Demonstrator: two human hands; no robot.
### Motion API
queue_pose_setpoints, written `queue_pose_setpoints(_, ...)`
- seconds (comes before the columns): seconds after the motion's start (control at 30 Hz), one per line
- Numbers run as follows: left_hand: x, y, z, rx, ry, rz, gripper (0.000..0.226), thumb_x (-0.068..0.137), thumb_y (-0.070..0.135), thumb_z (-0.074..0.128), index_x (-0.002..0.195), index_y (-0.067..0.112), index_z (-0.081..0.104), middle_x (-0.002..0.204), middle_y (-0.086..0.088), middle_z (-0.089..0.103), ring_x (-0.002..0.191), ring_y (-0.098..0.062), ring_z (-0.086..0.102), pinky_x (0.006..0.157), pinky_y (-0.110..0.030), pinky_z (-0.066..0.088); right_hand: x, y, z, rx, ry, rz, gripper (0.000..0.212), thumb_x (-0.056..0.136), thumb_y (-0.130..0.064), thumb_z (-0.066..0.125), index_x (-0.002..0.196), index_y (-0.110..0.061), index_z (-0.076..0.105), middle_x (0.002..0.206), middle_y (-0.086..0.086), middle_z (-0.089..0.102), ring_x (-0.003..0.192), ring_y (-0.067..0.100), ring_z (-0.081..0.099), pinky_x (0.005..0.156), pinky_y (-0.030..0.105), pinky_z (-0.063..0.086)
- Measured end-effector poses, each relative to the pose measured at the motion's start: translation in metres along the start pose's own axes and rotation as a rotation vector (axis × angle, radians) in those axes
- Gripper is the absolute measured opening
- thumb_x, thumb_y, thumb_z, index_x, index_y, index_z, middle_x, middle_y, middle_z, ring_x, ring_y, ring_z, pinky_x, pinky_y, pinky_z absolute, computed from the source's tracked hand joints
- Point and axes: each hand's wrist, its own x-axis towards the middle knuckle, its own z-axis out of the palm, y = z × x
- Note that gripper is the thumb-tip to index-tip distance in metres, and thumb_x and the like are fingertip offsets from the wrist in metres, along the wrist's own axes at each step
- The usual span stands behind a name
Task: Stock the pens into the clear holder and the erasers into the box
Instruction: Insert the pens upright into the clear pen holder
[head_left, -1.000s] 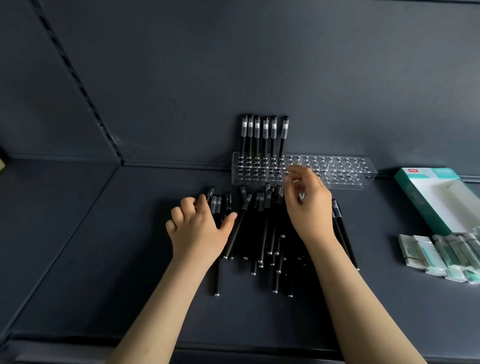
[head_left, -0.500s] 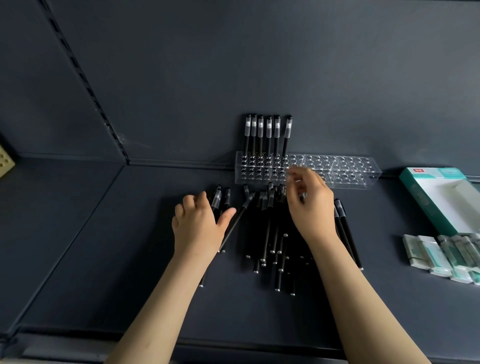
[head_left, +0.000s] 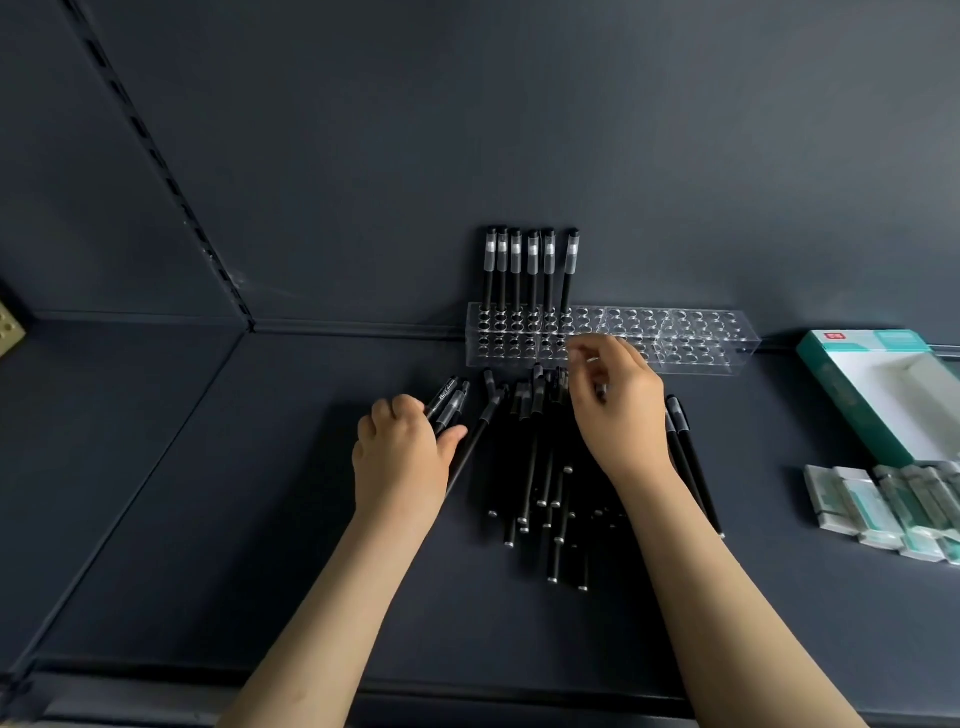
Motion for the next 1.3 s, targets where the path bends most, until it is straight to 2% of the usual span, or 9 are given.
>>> queue_pose_setpoints(0.17,0.003,0.002,-0.002,-0.097,-0.027,-0.021,0.057,0.092,0.040,0.062,0.128,0.000,0.045,0.128,-0.016,0.055,0.119,-0.033,0.048,0.094,-0.038,0.041,0.001,0.000,0.000,0.006,-0.002,0.001,0.016,0.096,-0.011,0.056,0.107,-0.014,0.067,0.094,-0.010,0.059,0.079,0.007,0.061,0.071,0.019,0.050)
queue_pose_setpoints(0.23,0.004,0.002,-0.001,-0.090,-0.032,-0.016,0.045,0.092,0.039,0.063,0.114,0.001,0.050,0.117,-0.015,0.058,0.113,-0.034,0.052,0.090,-0.040,0.044,0.000,0.000,0.001,0.005,0.000,-0.004,0.016,0.096,-0.010,0.056,0.107,-0.014,0.067,0.094,-0.011,0.058,0.078,0.006,0.061,0.071,0.021,0.051)
queue_pose_setpoints(0.3,0.005,0.002,0.000,-0.099,-0.028,-0.013,0.037,0.091,0.039,0.064,0.093,0.006,0.046,0.104,-0.014,0.059,0.102,-0.033,0.056,0.083,-0.040,0.047,0.000,0.000,0.001,0.002,0.001,-0.009,0.016,0.096,-0.010,0.056,0.107,-0.013,0.067,0.094,-0.011,0.058,0.078,0.005,0.061,0.071,0.021,0.051)
queue_pose_setpoints(0.47,0.007,0.000,0.000,-0.165,-0.027,-0.017,0.040,0.090,0.036,0.067,0.078,0.012,0.037,0.089,-0.008,0.052,0.092,-0.034,0.057,0.073,-0.040,0.044,0.001,0.000,0.000,-0.003,0.005,-0.015,0.017,0.095,-0.008,0.057,0.107,-0.012,0.067,0.094,-0.011,0.057,0.078,0.007,0.061,0.071,0.021,0.050)
queue_pose_setpoints(0.67,0.008,-0.005,0.003,-0.230,-0.018,-0.011,0.036,0.090,0.033,0.066,0.078,0.012,0.039,0.087,-0.006,0.055,0.086,-0.030,0.056,0.065,-0.033,0.039,0.001,-0.001,0.002,-0.012,-0.006,-0.027,0.018,0.094,-0.006,0.057,0.106,-0.012,0.068,0.096,-0.010,0.058,0.080,0.011,0.062,0.072,0.025,0.051)
queue_pose_setpoints(0.8,0.006,-0.004,-0.002,-0.259,0.011,-0.048,0.042,0.092,0.029,0.064,0.069,0.018,0.030,0.068,0.003,0.042,0.058,-0.015,0.041,0.048,-0.025,0.026,0.001,0.000,0.001,-0.014,-0.001,-0.032,0.017,0.094,-0.006,0.057,0.106,-0.012,0.068,0.096,-0.011,0.058,0.079,0.011,0.061,0.072,0.026,0.052)
queue_pose_setpoints(0.87,0.008,-0.005,-0.005,-0.296,-0.016,-0.065,0.040,0.092,0.027,0.064,0.069,0.017,0.032,0.065,0.002,0.041,0.050,-0.011,0.036,0.045,-0.023,0.026,0.001,0.000,0.001,-0.016,-0.002,-0.033,0.017,0.094,-0.007,0.057,0.106,-0.012,0.068,0.096,-0.011,0.058,0.079,0.010,0.061,0.072,0.026,0.052)
queue_pose_setpoints(1.17,0.015,-0.007,-0.012,-0.372,-0.086,-0.062,0.038,0.084,0.018,0.064,0.064,0.014,0.033,0.060,0.001,0.040,0.048,-0.015,0.034,0.047,-0.026,0.030,0.000,0.000,0.001,-0.028,-0.009,-0.029,0.016,0.094,-0.007,0.058,0.105,-0.012,0.068,0.096,-0.008,0.060,0.080,0.013,0.063,0.071,0.029,0.054)
queue_pose_setpoints(1.3,0.013,-0.004,-0.012,-0.258,-0.083,-0.011,0.048,0.087,0.024,0.069,0.066,0.013,0.027,0.060,0.001,0.033,0.049,-0.015,0.027,0.046,-0.025,0.025,0.001,0.000,0.001,-0.025,-0.016,-0.016,0.016,0.094,-0.008,0.058,0.105,-0.013,0.068,0.096,-0.009,0.060,0.079,0.011,0.061,0.071,0.026,0.052)
